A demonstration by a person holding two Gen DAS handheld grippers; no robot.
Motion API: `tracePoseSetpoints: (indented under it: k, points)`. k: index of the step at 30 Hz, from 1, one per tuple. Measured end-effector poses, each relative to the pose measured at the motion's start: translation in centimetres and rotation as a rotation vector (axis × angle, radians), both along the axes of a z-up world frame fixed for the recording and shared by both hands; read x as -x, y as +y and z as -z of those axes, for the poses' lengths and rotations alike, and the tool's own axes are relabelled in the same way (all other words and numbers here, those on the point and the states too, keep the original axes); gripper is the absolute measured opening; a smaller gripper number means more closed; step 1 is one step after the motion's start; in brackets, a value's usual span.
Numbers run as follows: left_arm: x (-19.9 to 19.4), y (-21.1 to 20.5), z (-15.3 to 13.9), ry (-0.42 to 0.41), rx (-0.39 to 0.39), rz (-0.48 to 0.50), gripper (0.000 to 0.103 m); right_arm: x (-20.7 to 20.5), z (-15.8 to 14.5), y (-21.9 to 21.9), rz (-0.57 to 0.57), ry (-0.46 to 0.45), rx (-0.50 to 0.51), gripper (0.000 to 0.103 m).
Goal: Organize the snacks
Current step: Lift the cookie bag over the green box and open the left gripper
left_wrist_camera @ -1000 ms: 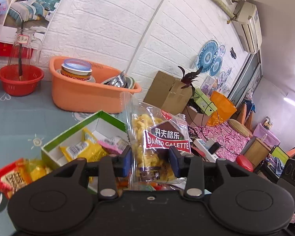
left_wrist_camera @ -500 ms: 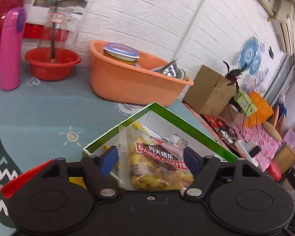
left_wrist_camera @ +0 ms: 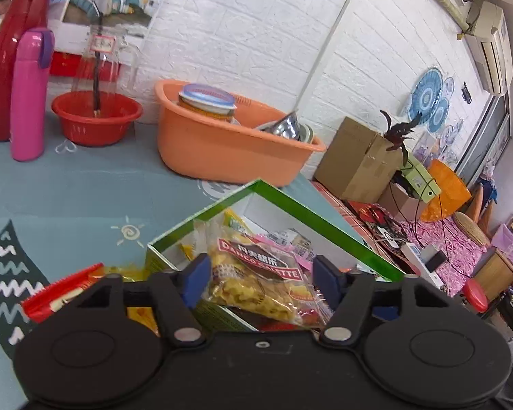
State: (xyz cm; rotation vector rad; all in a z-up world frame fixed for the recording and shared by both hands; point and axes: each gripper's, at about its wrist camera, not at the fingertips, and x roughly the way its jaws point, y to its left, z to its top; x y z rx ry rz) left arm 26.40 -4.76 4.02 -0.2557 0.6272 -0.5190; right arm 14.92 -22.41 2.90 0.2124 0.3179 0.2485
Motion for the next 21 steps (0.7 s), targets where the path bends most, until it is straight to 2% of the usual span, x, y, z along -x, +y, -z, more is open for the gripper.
tracePoseSetpoints:
  k: [4,9,12,14,17,21]
  points:
    - [-1.5,-1.2,0.8,0.017,-0.005,-0.023,0.103,0.8,0.1,-0.2,0.009,0.003,0.001,0.064]
    - [-2.5,-1.5,2.2,0.059,0.024,-0.045,0.103,1.3,0.5,-1.2,0.035,0.025,0.015,0.067]
    - [-0.6,-0.4,1.4,0.026,0.066,-0.049,0.103,1.8,0.7,-1.7,0.045,0.023,0.006,0.078]
    - [1.3,0.7,0.3,-0.01,0.091,-0.084,0.103,2.4,0.8,-1.8,0.051,0.01,-0.004,0.101]
    - [4.3,2.3,-1.3,-0.056,0.098,-0.085,0.103,3.3,1.0,-1.3,0.034,-0.004,-0.009,0.103]
    - [8.4,4.7,-1.4,-0.05,0.116,-0.058,0.103,5.0,1.4,-0.2,-0.003,-0.014,-0.007,0.103]
